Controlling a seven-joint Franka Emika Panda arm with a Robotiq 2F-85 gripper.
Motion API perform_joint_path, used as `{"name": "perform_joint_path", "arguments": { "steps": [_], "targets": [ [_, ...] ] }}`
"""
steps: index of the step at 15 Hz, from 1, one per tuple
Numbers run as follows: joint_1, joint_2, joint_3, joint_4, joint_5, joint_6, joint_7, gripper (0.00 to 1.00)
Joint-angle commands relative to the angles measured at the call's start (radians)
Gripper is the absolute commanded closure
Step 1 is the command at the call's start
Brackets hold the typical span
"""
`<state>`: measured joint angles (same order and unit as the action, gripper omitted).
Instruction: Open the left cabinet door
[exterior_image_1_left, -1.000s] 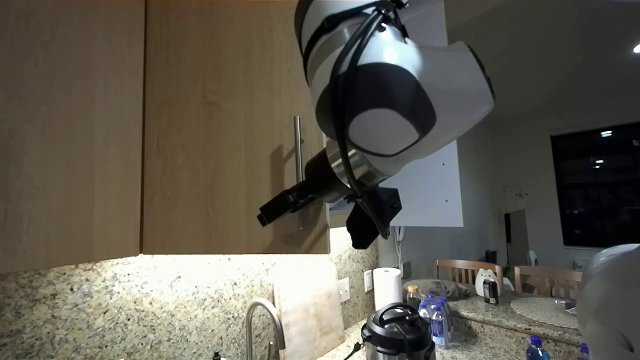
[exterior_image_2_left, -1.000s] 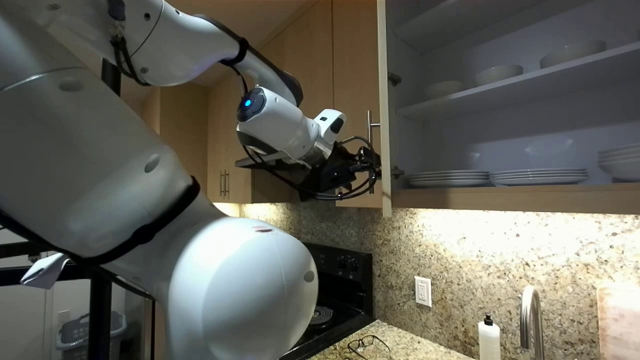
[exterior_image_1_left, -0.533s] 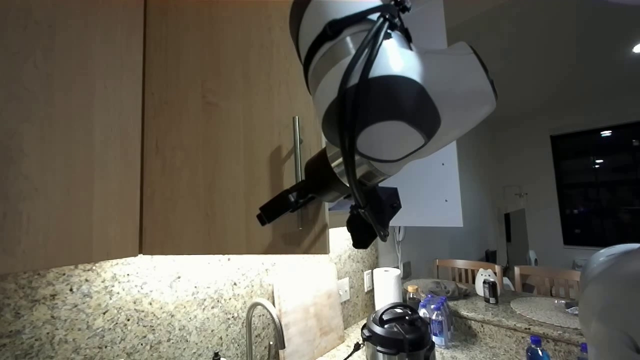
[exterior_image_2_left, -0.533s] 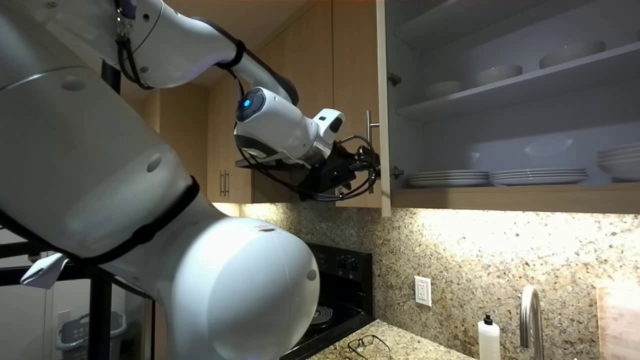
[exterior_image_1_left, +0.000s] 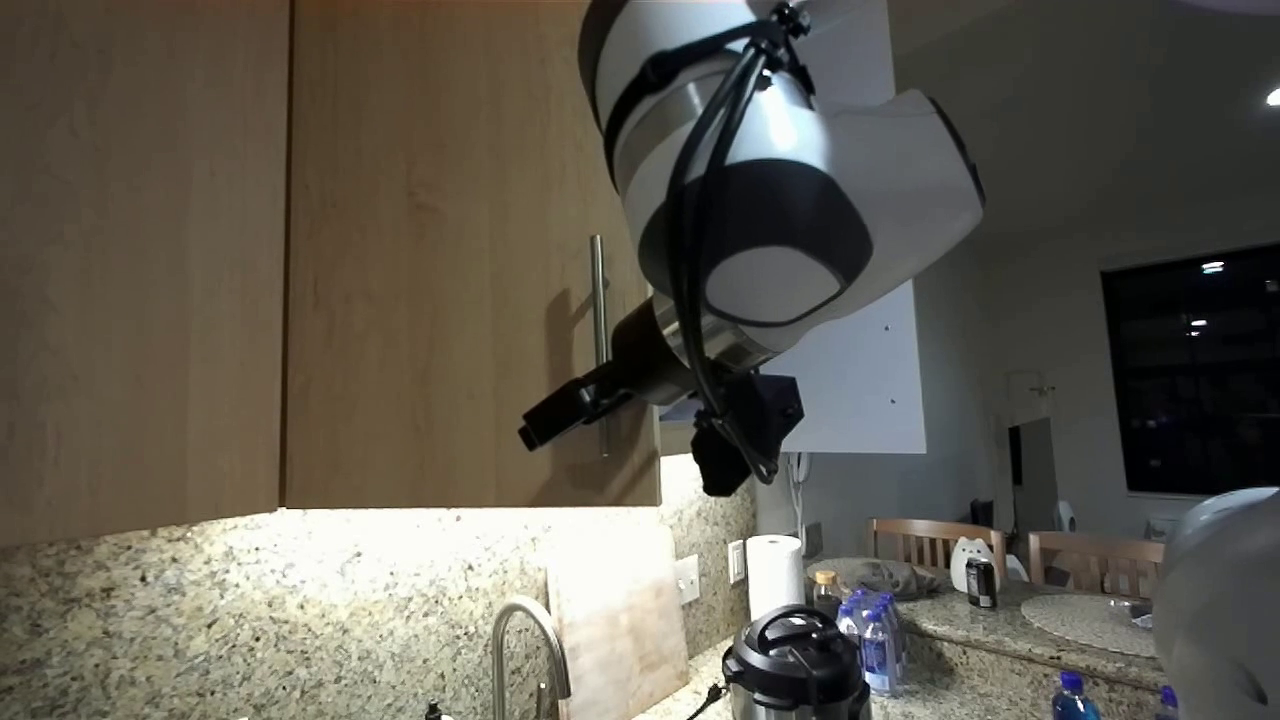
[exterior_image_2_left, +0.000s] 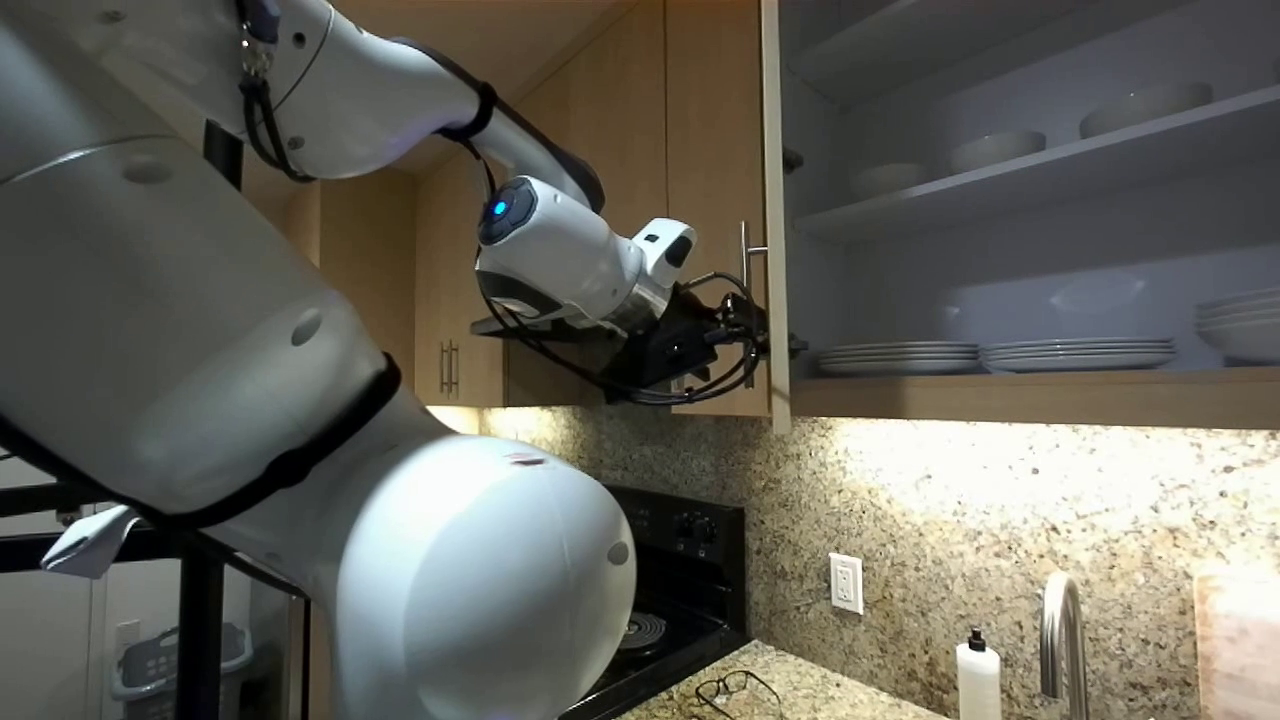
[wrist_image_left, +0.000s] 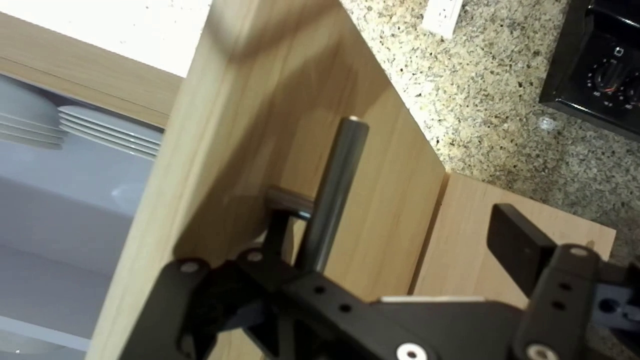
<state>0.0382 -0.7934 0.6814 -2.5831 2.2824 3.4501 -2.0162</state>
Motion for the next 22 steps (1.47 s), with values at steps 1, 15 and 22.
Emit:
{"name": "perform_joint_path", "arguments": {
  "steps": [1,15,22],
  "targets": [
    [-0.016,0.011,0.006,-0.011,0.089,0.034,-0.059,0.0],
    [0.159,0.032,-0.217,0.008,0.367,0.039,-0.349,0.0],
    [-0.098,-0.038,0.003,0.016,0.342,0.043,-0.306,0.0]
  ]
}}
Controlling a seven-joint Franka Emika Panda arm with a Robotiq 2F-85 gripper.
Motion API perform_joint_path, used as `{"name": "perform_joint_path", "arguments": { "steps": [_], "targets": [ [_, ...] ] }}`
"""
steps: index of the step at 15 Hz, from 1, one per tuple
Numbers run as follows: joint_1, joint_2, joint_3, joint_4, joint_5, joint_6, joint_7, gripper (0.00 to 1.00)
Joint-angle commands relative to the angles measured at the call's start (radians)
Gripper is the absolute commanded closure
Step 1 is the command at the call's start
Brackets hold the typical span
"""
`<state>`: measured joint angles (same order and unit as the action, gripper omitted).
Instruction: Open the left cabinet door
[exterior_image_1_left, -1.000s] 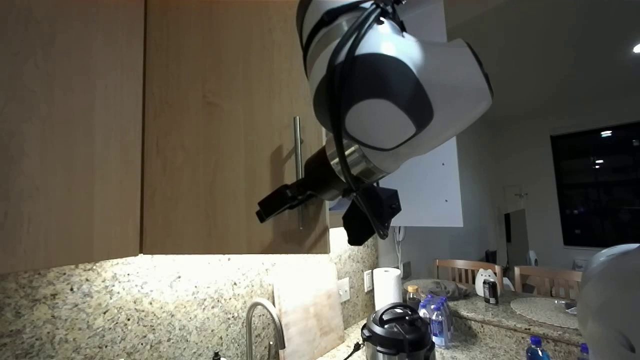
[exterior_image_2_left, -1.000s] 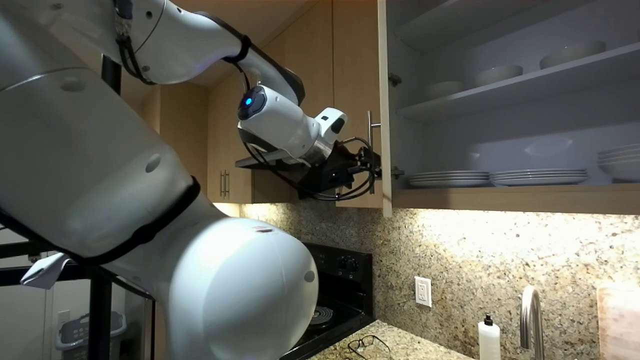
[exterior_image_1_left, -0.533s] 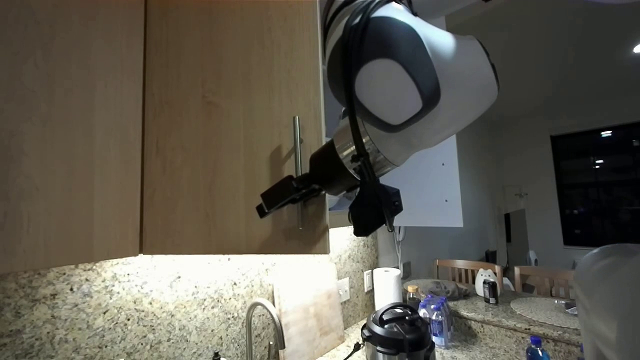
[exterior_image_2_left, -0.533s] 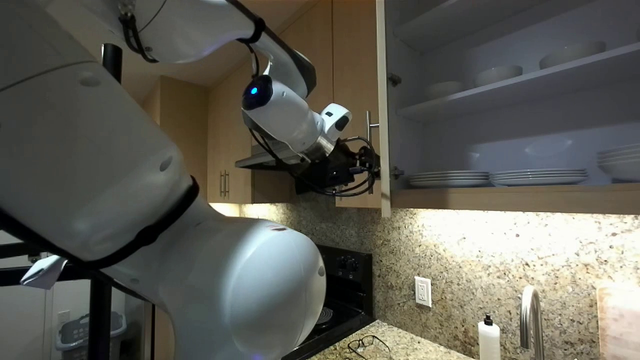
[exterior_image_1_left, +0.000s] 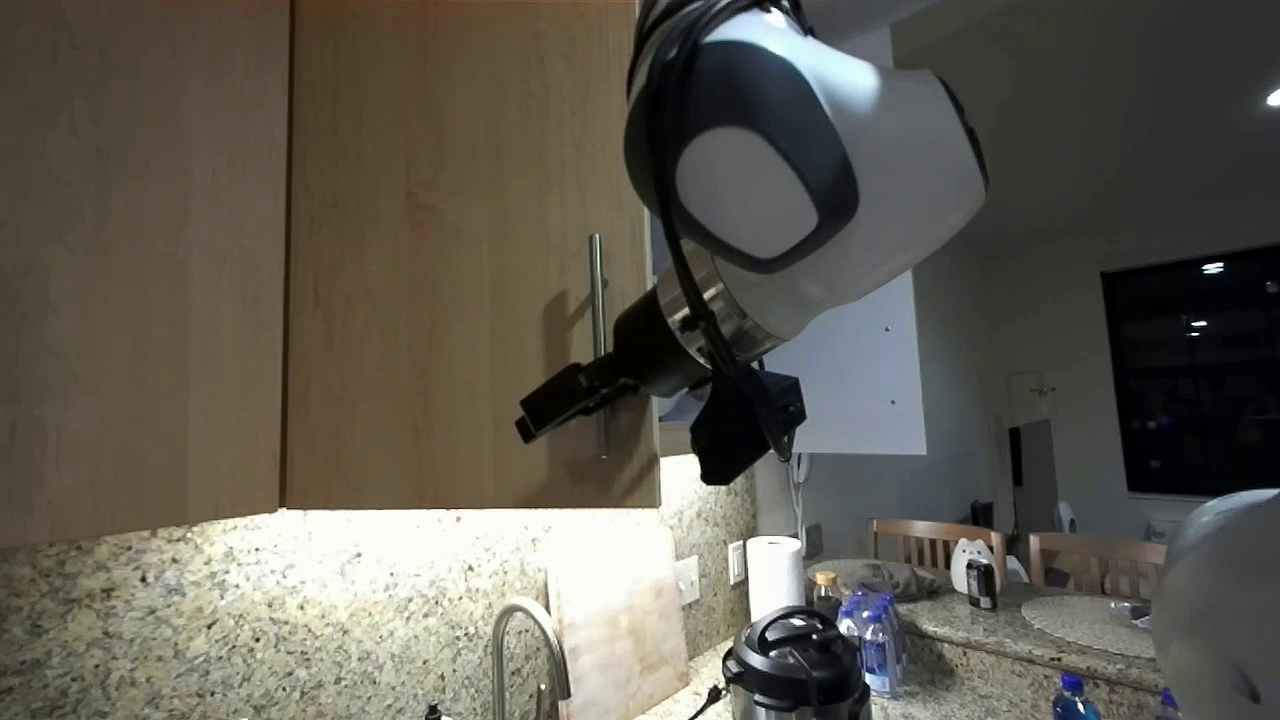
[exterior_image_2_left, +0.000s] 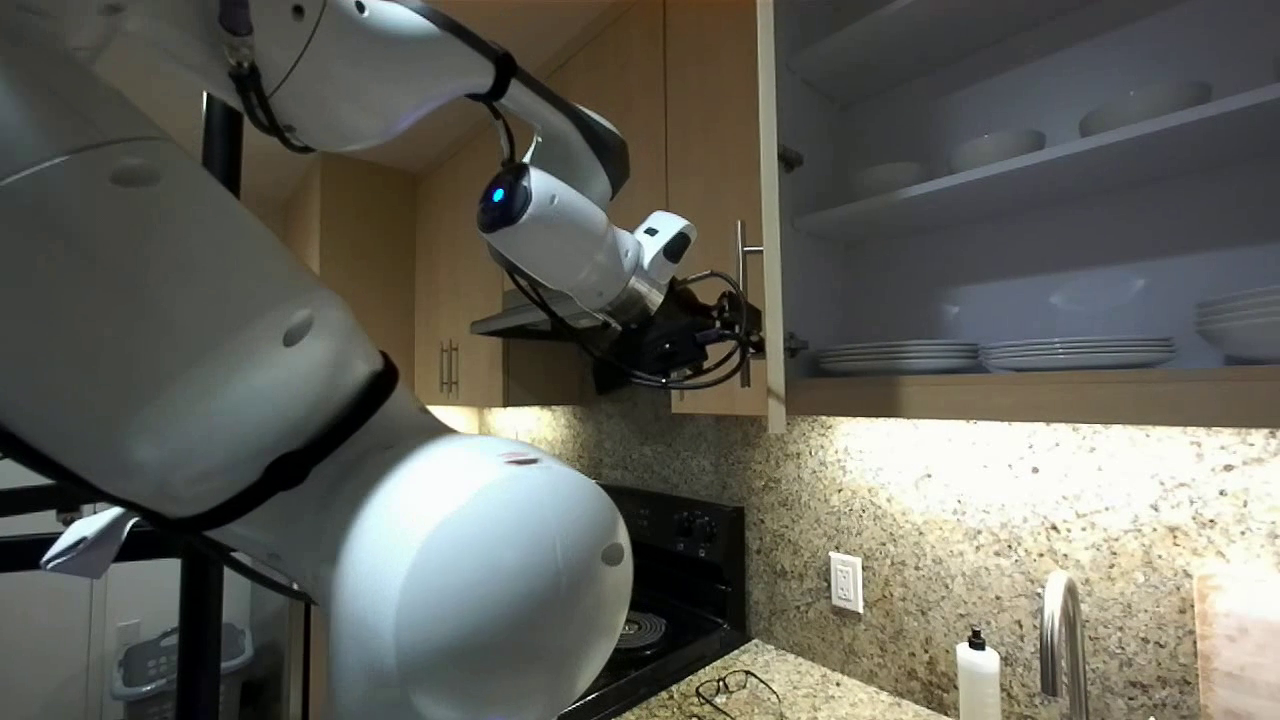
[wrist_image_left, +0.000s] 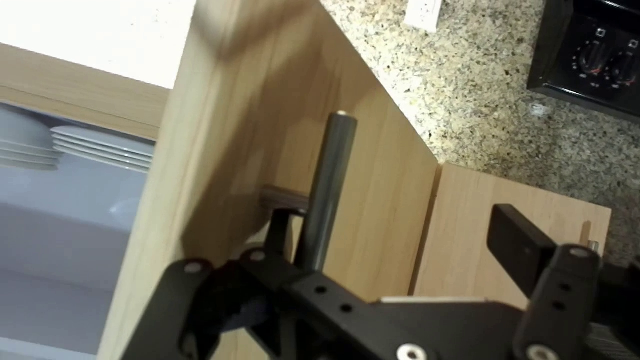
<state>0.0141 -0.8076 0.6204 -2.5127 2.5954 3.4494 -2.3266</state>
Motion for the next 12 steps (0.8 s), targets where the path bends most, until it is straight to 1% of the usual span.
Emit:
{"name": "perform_joint_path", "arguments": {
  "steps": [1,2,5,6,8,10,12],
  "targets": [
    [-0.078,-0.022,0.065,-0.063,0.027,0.046,-0.005,0.0],
    [-0.076,-0.02,0.055,-0.064,0.035,0.052,-0.027,0.0],
    [-0.02,0.003,0.005,-0.061,0.035,0.068,-0.048,0.0],
    [-0.028,0.004,0.005,-0.058,0.035,0.063,-0.052,0.0],
    [-0.053,0.003,0.016,-0.051,0.035,0.055,-0.055,0.0],
    [-0.094,-0.005,0.034,-0.047,0.036,0.045,-0.061,0.0],
    [-0.167,-0.013,0.064,-0.059,0.035,0.008,-0.062,0.0]
  ]
}}
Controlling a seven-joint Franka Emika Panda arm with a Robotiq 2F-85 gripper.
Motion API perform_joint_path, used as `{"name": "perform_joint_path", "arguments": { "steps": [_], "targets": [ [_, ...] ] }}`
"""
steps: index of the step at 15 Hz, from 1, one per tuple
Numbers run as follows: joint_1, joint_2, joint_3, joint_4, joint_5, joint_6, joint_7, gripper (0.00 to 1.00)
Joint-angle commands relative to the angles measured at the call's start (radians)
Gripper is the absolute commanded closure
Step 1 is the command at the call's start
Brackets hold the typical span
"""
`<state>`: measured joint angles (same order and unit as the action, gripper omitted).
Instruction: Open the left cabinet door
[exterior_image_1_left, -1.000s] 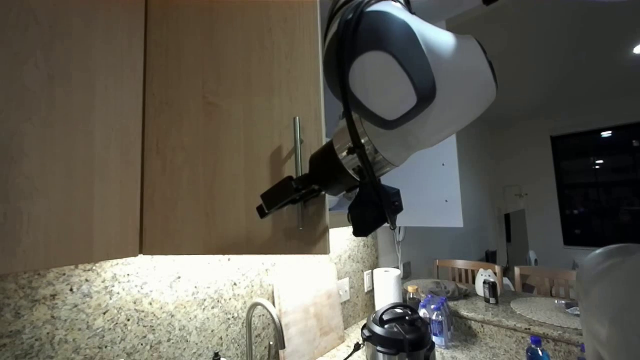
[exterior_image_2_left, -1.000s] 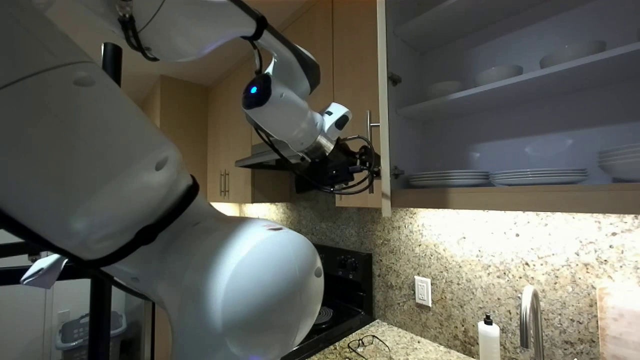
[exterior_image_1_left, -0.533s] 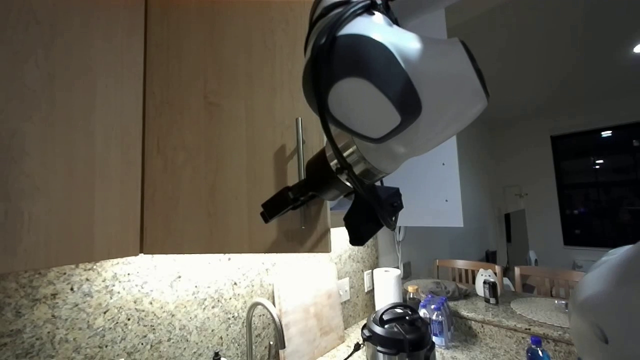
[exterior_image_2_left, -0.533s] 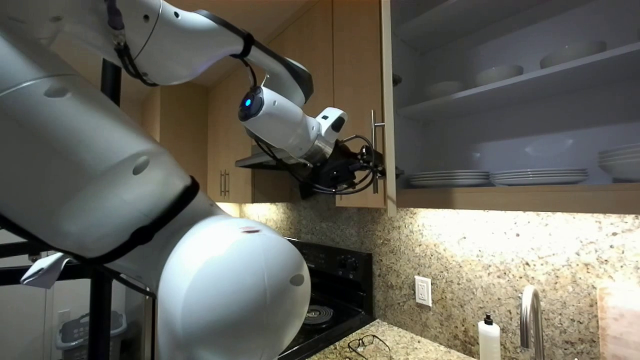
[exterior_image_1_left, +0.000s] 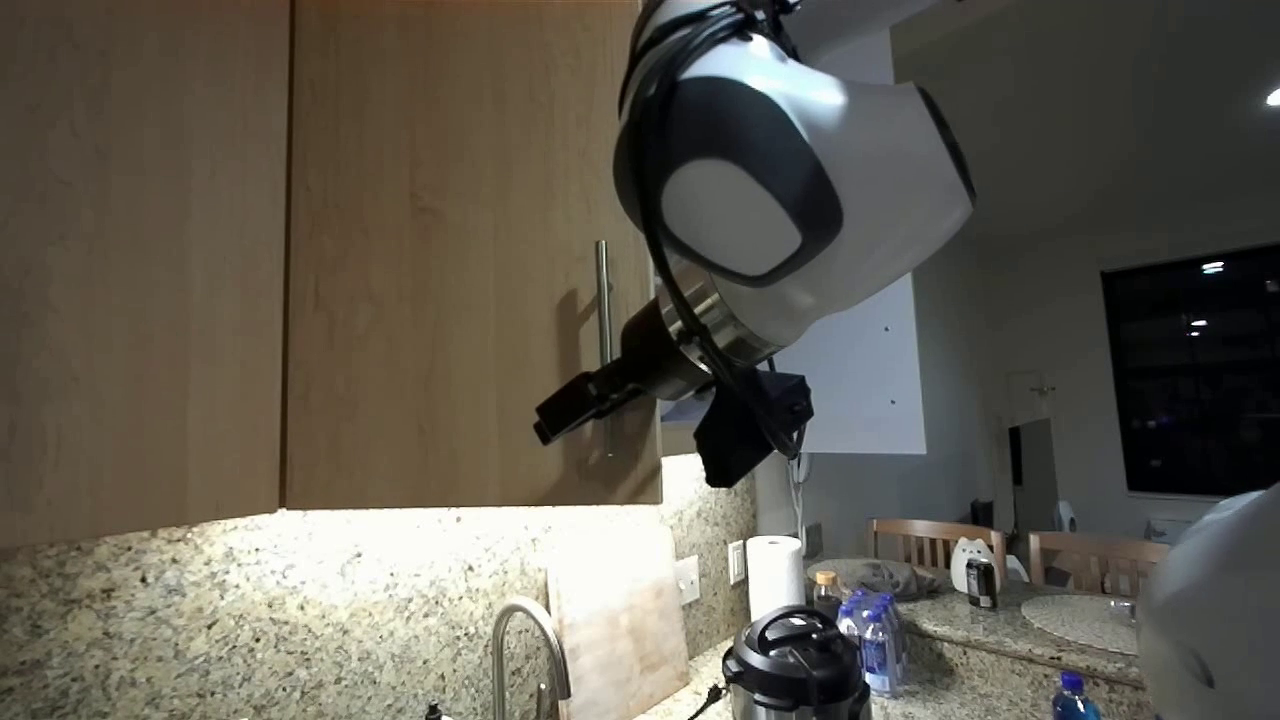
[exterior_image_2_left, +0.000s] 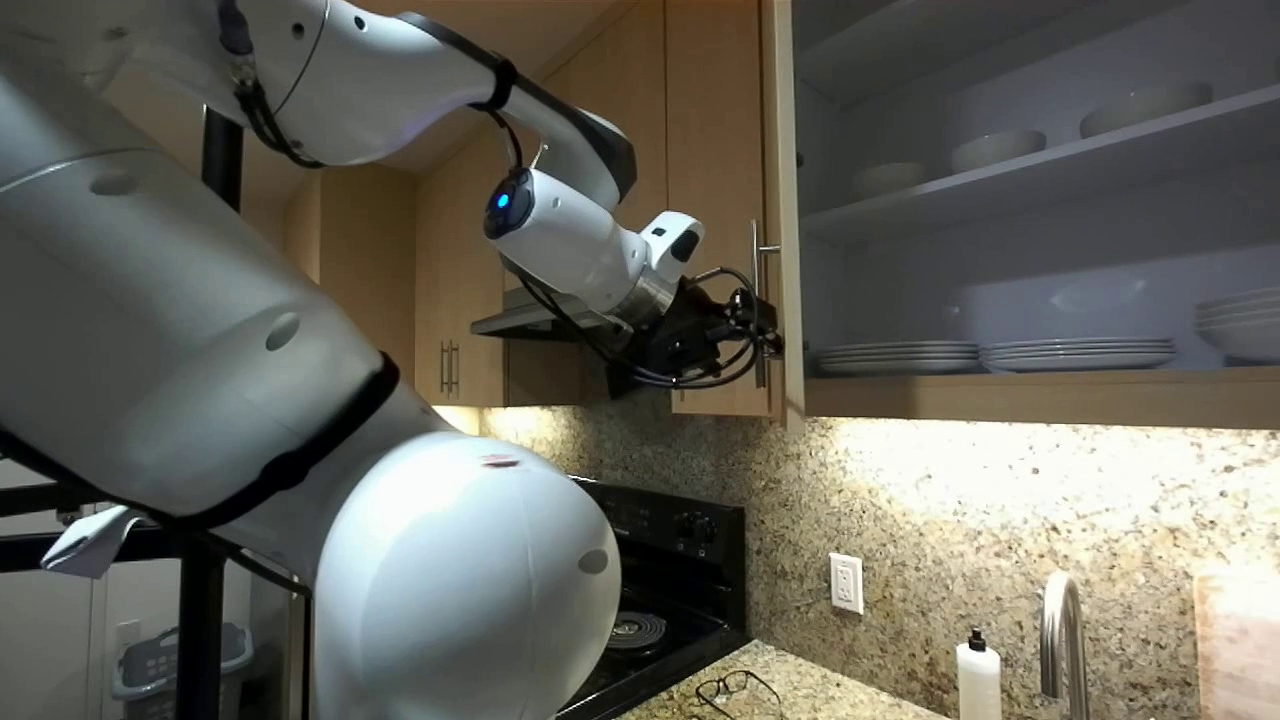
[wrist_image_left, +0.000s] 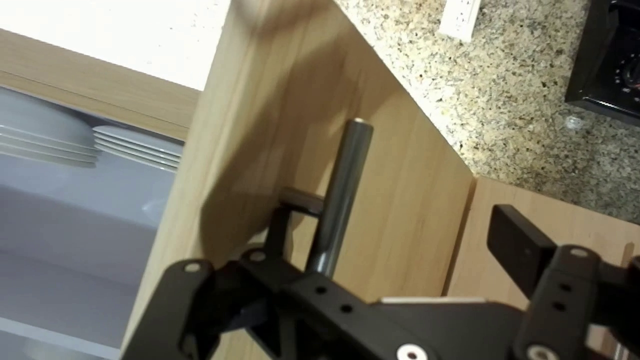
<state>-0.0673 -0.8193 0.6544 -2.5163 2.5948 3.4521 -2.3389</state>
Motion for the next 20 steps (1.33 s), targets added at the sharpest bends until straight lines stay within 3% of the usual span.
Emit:
{"name": "perform_joint_path", "arguments": {
  "steps": [1,9,14,15,18,20],
  "targets": [
    [-0.117,-0.003,0.042,-0.068,0.032,0.0,-0.048,0.0],
    [-0.333,0.082,0.088,-0.202,0.031,0.009,-0.062,0.0],
    [-0.561,0.064,0.151,-0.29,0.03,0.006,-0.024,0.0],
    [-0.626,0.076,0.157,-0.264,0.03,0.007,-0.041,0.0],
    [-0.655,0.02,0.097,-0.267,0.032,0.01,-0.079,0.0],
    [-0.635,-0.044,0.047,-0.261,0.03,0.009,-0.103,0.0]
  ]
}}
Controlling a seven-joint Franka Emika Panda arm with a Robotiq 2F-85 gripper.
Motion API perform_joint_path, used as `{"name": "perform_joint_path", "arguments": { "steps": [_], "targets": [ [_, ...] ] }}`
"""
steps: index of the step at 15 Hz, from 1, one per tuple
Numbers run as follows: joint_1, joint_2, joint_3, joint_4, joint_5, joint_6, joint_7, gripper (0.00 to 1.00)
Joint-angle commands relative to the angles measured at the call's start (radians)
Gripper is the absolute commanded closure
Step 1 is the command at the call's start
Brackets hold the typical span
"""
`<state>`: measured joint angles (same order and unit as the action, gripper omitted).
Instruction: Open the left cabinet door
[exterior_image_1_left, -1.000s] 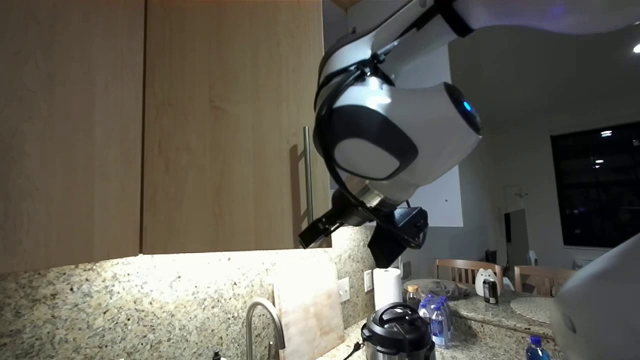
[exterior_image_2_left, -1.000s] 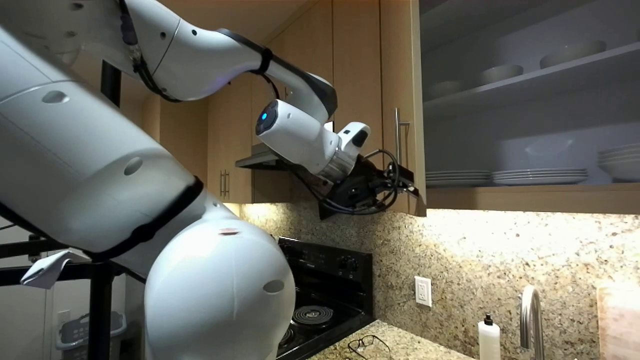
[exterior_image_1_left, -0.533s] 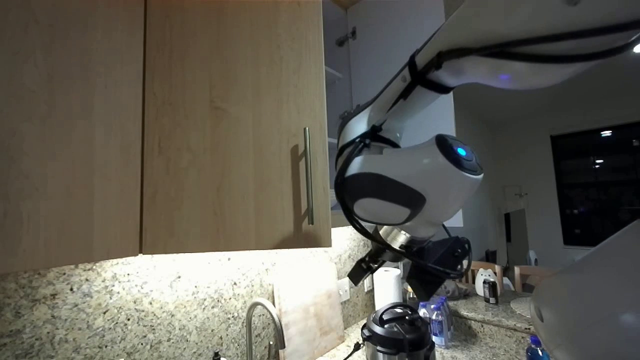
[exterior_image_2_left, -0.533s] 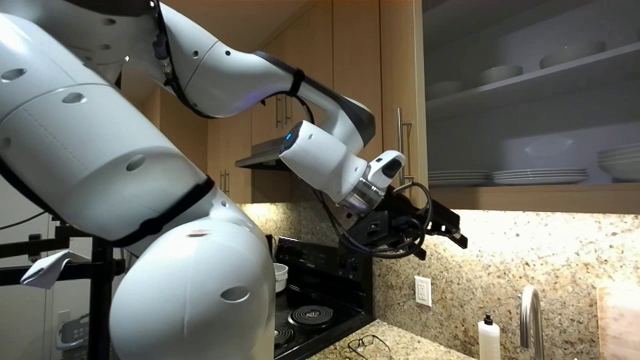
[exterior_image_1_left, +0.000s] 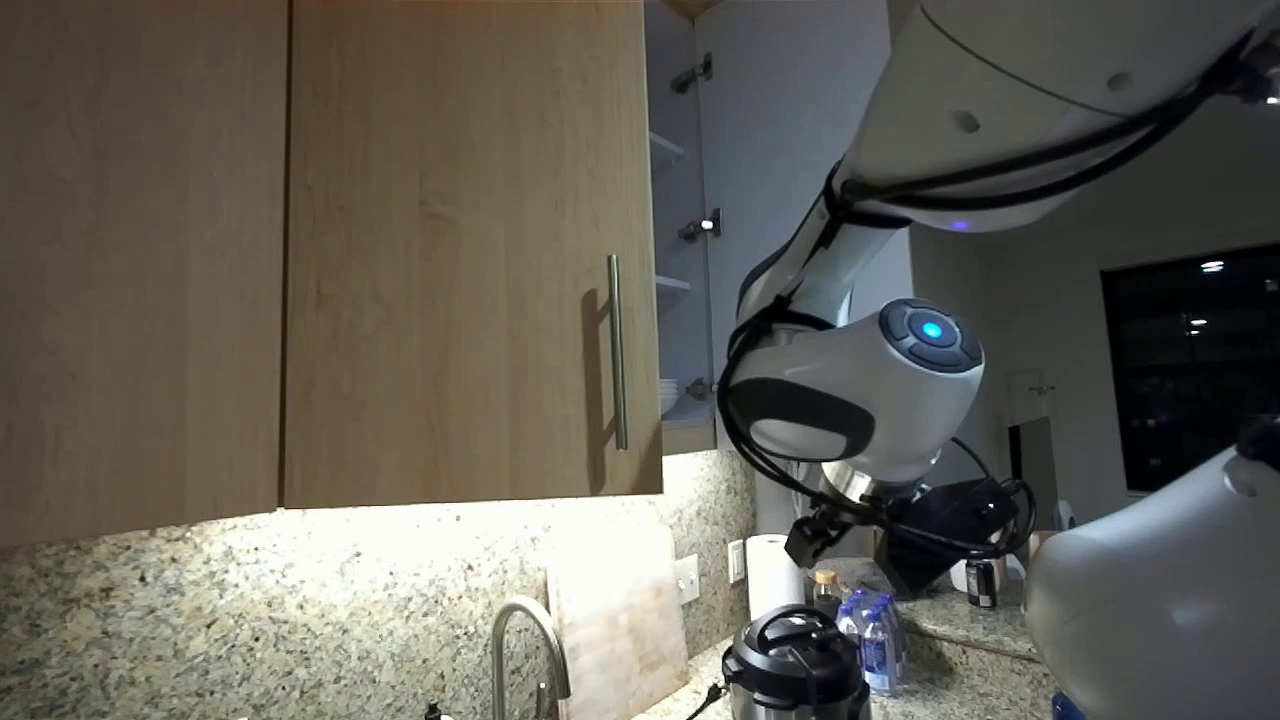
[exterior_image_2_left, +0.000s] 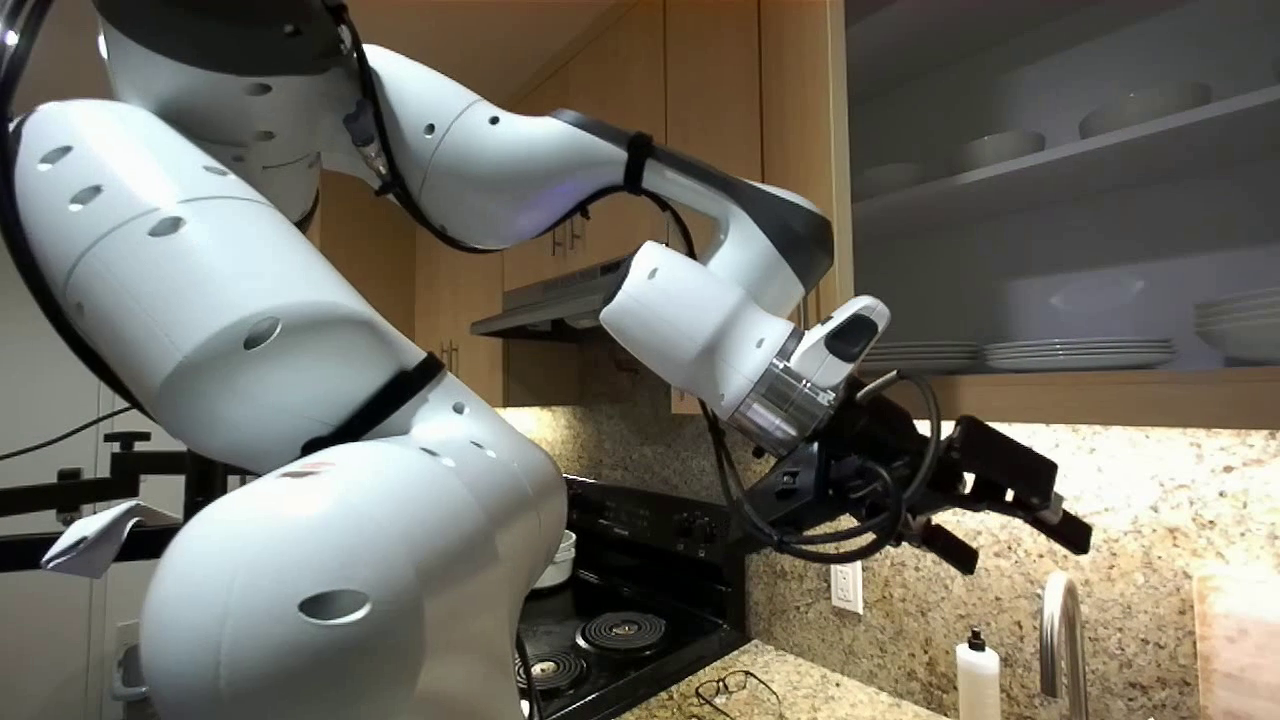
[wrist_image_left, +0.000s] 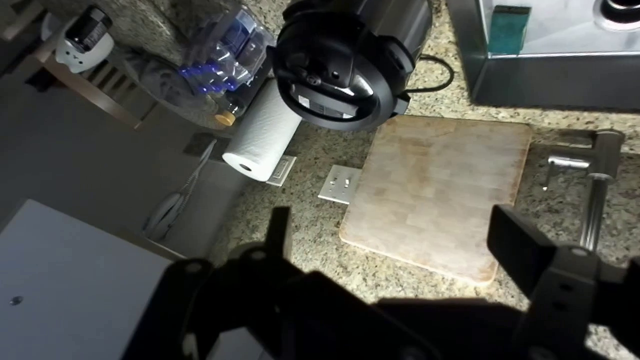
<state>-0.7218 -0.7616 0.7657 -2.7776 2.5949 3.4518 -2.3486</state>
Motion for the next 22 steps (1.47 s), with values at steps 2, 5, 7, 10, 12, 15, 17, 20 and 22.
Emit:
{"name": "perform_joint_path", "arguments": {
  "steps": [2,5,7,10,12,15,17,20,22],
  "targets": [
    [0.083,-0.157,-0.149,0.006,-0.003,0.01,-0.117,0.0],
    [0.17,-0.236,-0.256,0.018,-0.078,0.007,-0.166,0.0],
    [0.204,-0.298,-0.306,0.035,-0.134,0.006,-0.205,0.0],
    [0.283,-0.385,-0.397,0.081,-0.234,0.007,-0.262,0.0],
    [0.372,-0.408,-0.483,0.13,-0.308,0.011,-0.314,0.0],
    [0.537,-0.422,-0.572,0.193,-0.546,0.011,-0.22,0.0],
    [0.625,-0.405,-0.662,0.304,-0.561,0.014,-0.357,0.0],
    [0.757,-0.318,-0.716,0.383,-0.727,0.015,-0.252,0.0],
    [0.842,-0.256,-0.742,0.425,-0.753,0.017,-0.252,0.0]
  ]
}}
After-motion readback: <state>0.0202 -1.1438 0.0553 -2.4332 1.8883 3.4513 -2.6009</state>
